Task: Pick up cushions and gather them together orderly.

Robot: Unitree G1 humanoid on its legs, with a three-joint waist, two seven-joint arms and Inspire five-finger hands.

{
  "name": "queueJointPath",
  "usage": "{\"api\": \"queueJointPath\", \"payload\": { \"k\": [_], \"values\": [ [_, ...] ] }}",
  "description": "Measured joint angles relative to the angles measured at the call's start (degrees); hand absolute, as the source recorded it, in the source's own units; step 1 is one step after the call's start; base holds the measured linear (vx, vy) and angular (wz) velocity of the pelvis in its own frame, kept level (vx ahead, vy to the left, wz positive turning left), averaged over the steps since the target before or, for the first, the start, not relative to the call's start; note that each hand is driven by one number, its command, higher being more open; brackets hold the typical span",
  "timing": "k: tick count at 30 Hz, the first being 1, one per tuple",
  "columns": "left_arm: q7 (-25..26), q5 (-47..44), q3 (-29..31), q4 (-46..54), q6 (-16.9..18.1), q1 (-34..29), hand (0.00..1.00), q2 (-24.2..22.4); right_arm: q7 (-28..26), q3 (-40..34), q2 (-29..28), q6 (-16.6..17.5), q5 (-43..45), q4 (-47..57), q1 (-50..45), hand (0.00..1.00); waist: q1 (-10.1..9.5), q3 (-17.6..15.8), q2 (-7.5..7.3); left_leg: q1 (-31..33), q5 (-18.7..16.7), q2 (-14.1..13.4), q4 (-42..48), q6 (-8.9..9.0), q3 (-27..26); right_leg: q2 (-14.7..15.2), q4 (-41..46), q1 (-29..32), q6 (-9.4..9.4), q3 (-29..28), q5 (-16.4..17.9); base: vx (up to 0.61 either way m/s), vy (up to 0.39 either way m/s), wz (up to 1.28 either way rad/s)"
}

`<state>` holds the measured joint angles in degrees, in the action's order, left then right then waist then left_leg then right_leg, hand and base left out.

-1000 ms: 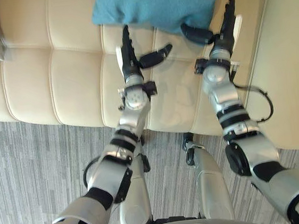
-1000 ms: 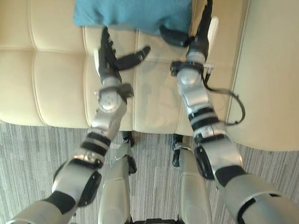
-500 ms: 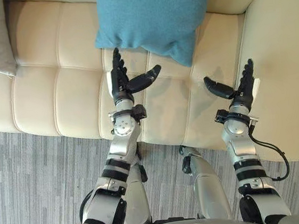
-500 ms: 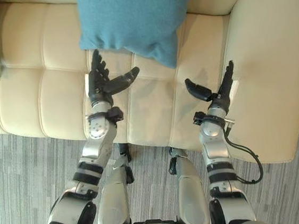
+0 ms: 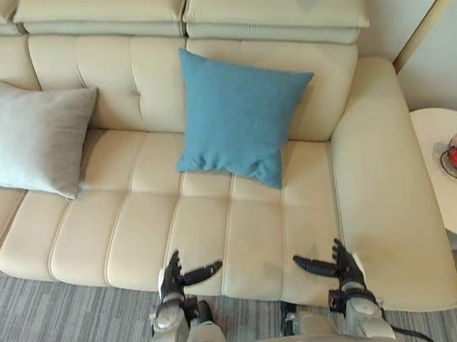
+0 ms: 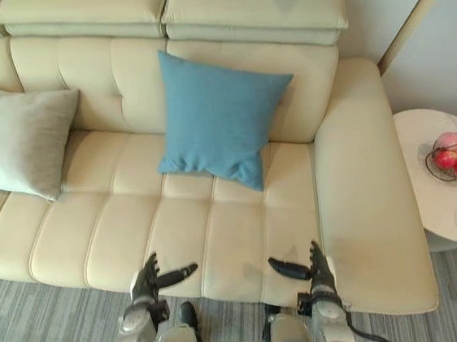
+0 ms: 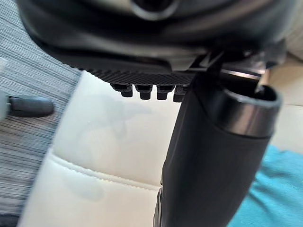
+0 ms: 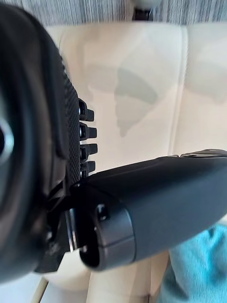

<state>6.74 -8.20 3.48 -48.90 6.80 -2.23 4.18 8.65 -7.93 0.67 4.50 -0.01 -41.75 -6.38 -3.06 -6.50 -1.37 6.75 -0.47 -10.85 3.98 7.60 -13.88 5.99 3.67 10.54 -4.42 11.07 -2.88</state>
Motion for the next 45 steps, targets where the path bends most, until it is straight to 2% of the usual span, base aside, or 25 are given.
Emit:
{"api": "queueJointPath", "payload": {
  "k": [7,8,11,12,13,14,15,16,17,18,19,21,22,23,24,25,27,30,33,34,35,37,38,41,45],
  "values": [
    [-1.01,4.51,5.85,-7.45,-1.08,-4.18,1.0,0.46,-1.99,-7.17,-0.21,-0.59,0.12,-13.12,-0.09,1.0,0.23,3.41,-0.14,-6.13,-0.1,1.53,-3.0,-0.17,-0.02,0.48,-4.85,-6.92,-0.99,-0.06,-1.35,0.01,0.053,-0.04],
    [-1.03,6.27,6.96,-8.81,-1.15,-3.91,1.0,0.58,-2.08,-8.79,0.06,-1.15,0.18,-14.37,0.2,1.0,0.24,3.54,-0.51,-8.17,-0.28,2.15,-3.64,-0.37,-2.53,0.82,-4.64,-7.06,-1.02,-2.6,-2.09,-0.06,0.102,-0.72],
    [-1.13,6.74,6.91,-8.66,-1.15,-2.85,1.0,-0.82,-1.95,-7.49,-0.2,-1.52,0.2,-14.04,0.82,1.0,0.28,2.19,-1.34,-7.44,-3.69,1.75,1.59,-0.28,-5.34,1.23,-0.93,-4.68,-0.1,-5.46,-1.48,-0.13,0.081,-0.62],
    [-1.47,6.77,7.01,-8.51,-1.12,-1.76,1.0,-0.28,-1.83,-7.25,-0.68,-1.54,0.2,-13.88,0.45,1.0,0.39,1.74,-3.17,-5.71,-4.57,2.4,4.8,-1.68,-5.59,2.02,-0.42,-3.85,0.33,-5.7,-1.79,-0.1,0.065,-0.12],
    [-1.56,6.76,6.97,-8.21,-1.19,-1.57,1.0,0.12,-1.8,-6.87,-1.22,-1.56,0.2,-13.79,0.58,1.0,0.32,1.9,-4.13,-3.68,-5.01,3.96,6.9,-2.45,-4.93,2.42,-1.84,-3.6,0.24,-6.86,-2.99,-0.12,0.092,-0.41],
    [-1.79,6.8,9.19,-6.07,-0.83,-1.57,1.0,-1.15,-1.68,-6.98,-0.68,-1.74,0.2,-13.5,2.61,1.0,-1.22,1.17,-2.1,-1.27,-6.07,2.88,7.87,-5.82,-5.48,1.62,13.79,2.32,0.86,-3.93,3.99,-0.11,0.094,-0.32],
    [-1.62,6.82,9.44,-5.67,-0.65,-1.23,1.0,-0.81,-1.32,-6.57,-1.33,-1.94,0.29,-13.22,2.92,1.0,-1.02,0.45,-2.67,-0.67,-5.83,2.98,9.34,-6.23,-5.67,2.8,25.24,4.46,1.84,-2.41,8.68,-0.11,0.02,0.09],
    [-0.94,6.81,9.2,-5.52,-0.93,-1.42,1.0,-0.14,-1.04,-6.37,-2.47,-1.89,0.27,-13.19,1.82,1.0,-0.76,0.55,-3.24,-0.38,-6.21,3.3,11.45,-6.77,-4.24,3.69,40.86,4.52,0.89,-1.34,13.43,-0.04,-0.086,0.56],
    [-0.87,6.82,9.15,-4.66,-1.05,-2.16,1.0,0.15,-1.18,-5.95,-3.24,-1.98,0.24,-13.34,1.61,1.0,-1.42,1.16,-4.46,0.11,-6.26,3.79,12.75,-6.84,-4.14,3.61,42.59,2.08,0.09,-1.24,13.65,-0.01,-0.146,0.46],
    [-0.78,6.75,9.3,-4.08,-1.03,-2.38,1.0,0.2,-1.17,-5.39,-3.6,-1.91,0.16,-13.52,2.18,1.0,-2.18,1.52,-5.12,1.03,-6.31,4.18,13.84,-6.93,-4.37,3.67,38.87,0.39,-0.42,-1.16,15.18,-0.02,-0.149,0.01],
    [-0.62,6.63,9.39,-4.07,-1.09,-2.31,1.0,-0.15,-1.11,-4.92,-3.52,-1.87,0.14,-13.64,3.27,1.0,-2.7,1.53,-5.04,2.08,-6.33,3.91,14.73,-6.98,-4.5,3.1,35.42,-0.83,-0.56,-0.8,16.51,-0.12,-0.108,-0.32],
    [0.09,6.57,9.0,-4.05,-1.15,-1.88,1.0,-2.06,-0.76,-4.36,-2.79,-1.26,0.11,-13.02,7.34,1.0,-3.83,1.38,-2.34,5.79,-5.44,2.0,14.77,-5.88,-4.83,-0.08,22.81,-3.39,0.91,0.21,17.46,-0.19,-0.086,-0.35],
    [-0.1,6.54,8.52,-4.12,-1.23,-1.35,1.0,-2.4,-0.32,-4.37,-2.71,-1.04,0.11,-12.81,8.77,1.0,-3.94,0.49,-1.68,6.73,-4.66,2.12,14.59,-5.83,-4.89,-0.45,18.57,-4.51,1.3,0.29,17.68,-0.16,-0.059,-0.12],
    [-0.05,6.54,7.99,-4.14,-1.31,-0.97,1.0,-2.53,-0.11,-4.35,-2.46,-1.04,0.11,-12.81,9.42,1.0,-3.87,-0.16,-1.06,7.1,-4.21,2.12,14.6,-5.76,-4.78,-0.81,15.83,-5.58,1.58,0.64,17.63,-0.18,-0.051,0.18],
    [0.32,6.54,7.58,-4.02,-1.36,-0.66,1.0,-3.41,0.34,-4.35,-1.89,-1.08,0.11,-12.85,9.21,1.0,-3.57,-0.92,0.83,7.19,-3.06,1.56,14.34,-5.51,-3.77,-1.75,13.51,-7.34,2.33,2.25,16.01,-0.22,-0.042,0.45],
    [0.45,6.54,6.69,-3.92,-1.24,-0.82,1.0,-3.4,0.56,-4.36,-1.93,-1.46,0.12,-13.01,8.16,1.0,-3.48,-0.66,1.15,6.97,-1.19,1.78,12.62,-5.18,-3.23,-1.77,12.95,-7.79,2.73,3.83,15.56,-0.25,-0.024,0.51],
    [0.4,6.56,6.38,-3.42,-1.19,-0.58,1.0,-3.27,0.82,-4.47,-2.15,-1.85,0.13,-13.11,7.29,1.0,-2.93,-0.87,0.78,6.5,0.85,2.24,9.35,-4.7,-2.69,-1.41,12.24,-7.4,3.84,6.09,14.63,-0.21,-0.004,0.55],
    [0.32,6.71,6.38,-3.02,-1.22,-0.71,1.0,-3.31,1.48,-4.56,-1.94,-2.46,0.13,-13.27,6.22,1.0,-2.58,-1.25,0.78,6.29,-1.59,1.05,12.99,-5.16,-2.43,-1.05,12.4,-6.99,4.4,7.79,13.79,-0.13,0.047,0.34],
    [0.24,6.72,6.46,-3.07,-1.23,-0.67,1.0,-3.36,1.48,-5.32,-0.76,-2.61,0.11,-13.19,6.01,1.0,-2.28,-1.24,0.53,4.49,-7.8,0.78,20.02,-3.99,-0.53,1.13,13.34,-5.15,3.06,7.46,12.34,-0.08,0.158,0.05],
    [0.24,6.73,6.48,-3.16,-1.23,-0.7,1.0,-3.43,1.43,-5.75,-0.72,-2.61,0.11,-13.17,6.0,1.0,-2.26,-1.2,0.63,3.67,-8.55,0.68,20.04,-3.79,-0.34,1.33,13.26,-5.07,2.63,7.27,11.96,-0.06,0.195,-0.08],
    [0.22,6.76,6.5,-3.71,-1.27,-0.81,1.0,-4.09,1.36,-6.94,-0.49,-2.62,0.11,-13.18,5.96,1.0,-1.96,-0.93,1.1,1.83,-9.59,1.44,16.29,-3.16,0.44,1.4,12.51,-4.81,1.35,6.79,10.96,-0.08,0.203,-0.09],
    [0.24,6.85,6.44,-4.62,-1.76,-1.43,1.0,-2.48,0.63,-7.79,-2.7,-2.73,0.07,-14.04,5.44,1.0,-1.29,0.33,-0.77,-0.28,-6.85,4.63,9.94,-5.01,-1.02,2.89,7.98,-5.62,-0.14,5.98,7.84,-0.12,0.275,-0.1],
    [0.23,7.02,6.4,-5.06,-1.91,-1.56,1.0,-2.22,0.45,-7.88,-3.03,-2.85,0.08,-14.45,5.23,1.0,-0.93,0.72,-1.11,-1.27,-5.76,5.76,7.74,-5.52,-1.27,3.52,6.28,-6.34,-0.44,5.93,6.64,-0.09,0.235,-0.03],
    [0.19,8.05,5.76,-6.2,-1.93,-1.5,1.0,-2.2,0.25,-9.06,-2.98,-3.06,0.09,-15.4,5.06,1.0,-0.38,1.61,-1.06,-2.48,-3.93,7.8,4.33,-6.76,-1.36,4.3,3.11,-7.47,-0.98,5.87,4.32,-0.05,0.125,0.05],
    [0.17,8.65,6.08,-8.58,-2.44,-2.13,1.0,-1.79,0.26,-11.31,-2.68,-3.34,0.09,-16.85,4.62,1.0,0.15,1.96,0.23,-6.36,-1.46,9.33,-0.85,-7.2,-2.4,4.28,-0.23,-9.83,-1.46,4.74,2.14,0.01,0.05,-0.1]
  ]
}}
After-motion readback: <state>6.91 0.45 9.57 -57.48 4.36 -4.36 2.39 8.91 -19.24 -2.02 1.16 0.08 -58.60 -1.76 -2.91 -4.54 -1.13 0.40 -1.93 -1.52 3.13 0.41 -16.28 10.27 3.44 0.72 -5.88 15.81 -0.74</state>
